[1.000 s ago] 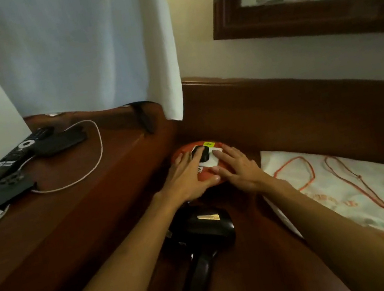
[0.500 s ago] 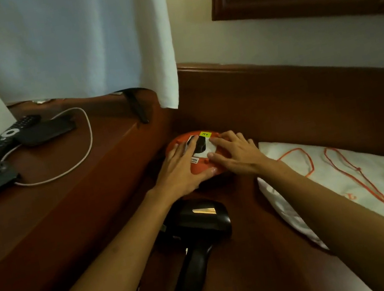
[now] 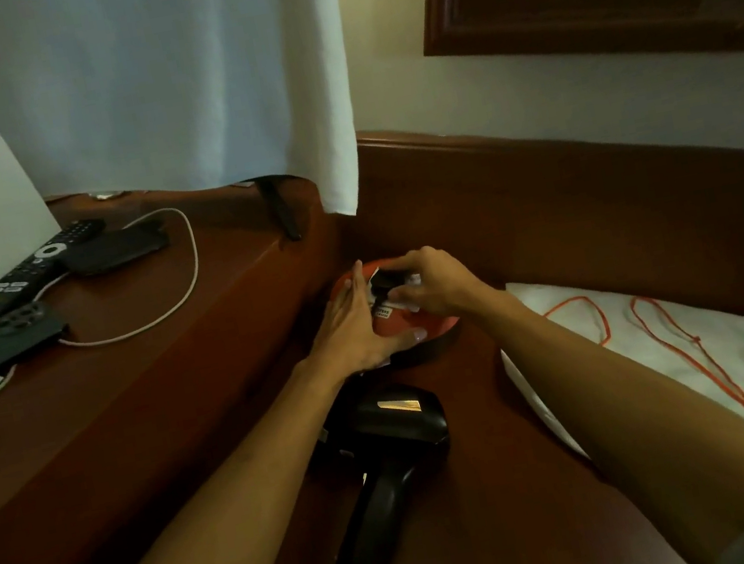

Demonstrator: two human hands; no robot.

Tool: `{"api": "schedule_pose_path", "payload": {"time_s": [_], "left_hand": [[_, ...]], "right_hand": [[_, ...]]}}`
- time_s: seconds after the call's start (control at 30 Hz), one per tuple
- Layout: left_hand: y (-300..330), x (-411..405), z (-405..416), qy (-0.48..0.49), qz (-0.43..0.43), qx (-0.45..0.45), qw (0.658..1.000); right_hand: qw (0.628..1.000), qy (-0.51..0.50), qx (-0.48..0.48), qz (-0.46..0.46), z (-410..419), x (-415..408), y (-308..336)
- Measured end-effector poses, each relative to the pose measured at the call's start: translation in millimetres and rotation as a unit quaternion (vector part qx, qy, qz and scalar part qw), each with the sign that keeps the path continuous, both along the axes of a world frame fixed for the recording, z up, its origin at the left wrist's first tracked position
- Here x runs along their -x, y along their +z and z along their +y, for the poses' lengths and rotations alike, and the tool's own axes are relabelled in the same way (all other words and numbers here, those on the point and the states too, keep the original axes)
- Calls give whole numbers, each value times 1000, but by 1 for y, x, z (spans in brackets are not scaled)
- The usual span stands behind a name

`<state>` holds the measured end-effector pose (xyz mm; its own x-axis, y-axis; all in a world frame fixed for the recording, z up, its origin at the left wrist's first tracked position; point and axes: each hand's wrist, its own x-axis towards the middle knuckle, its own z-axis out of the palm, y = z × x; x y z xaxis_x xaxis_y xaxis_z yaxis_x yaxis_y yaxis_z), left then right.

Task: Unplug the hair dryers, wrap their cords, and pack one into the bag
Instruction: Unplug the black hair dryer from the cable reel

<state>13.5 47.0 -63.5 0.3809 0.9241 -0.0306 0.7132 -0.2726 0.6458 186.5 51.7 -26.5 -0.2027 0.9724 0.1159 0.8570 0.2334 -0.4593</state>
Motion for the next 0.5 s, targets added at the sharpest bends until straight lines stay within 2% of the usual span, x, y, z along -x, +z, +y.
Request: {"api": "schedule_pose_path", "payload": {"time_s": [0.1,0.2,0.3,0.43,0.5], "left_hand": [[1,2,-2,-3,-3,-6,1000],[4,2,-4,-14,-11,-22,1000],[12,3,-7,-13,-13,-16,1000],[18,9,-10,-25,7,-15,1000],[27,16,-20,-21,-20,-4,1000]], "right_hand": [[1000,14,-13,15,0,-2,3],[997,-14,-48,66,1,-4,13],[996,-33,-47,62,-8,-10,17],[988,-87,-80,98,-49,-21,7],[981,-120,-94,118,-76,-27,-4]]}}
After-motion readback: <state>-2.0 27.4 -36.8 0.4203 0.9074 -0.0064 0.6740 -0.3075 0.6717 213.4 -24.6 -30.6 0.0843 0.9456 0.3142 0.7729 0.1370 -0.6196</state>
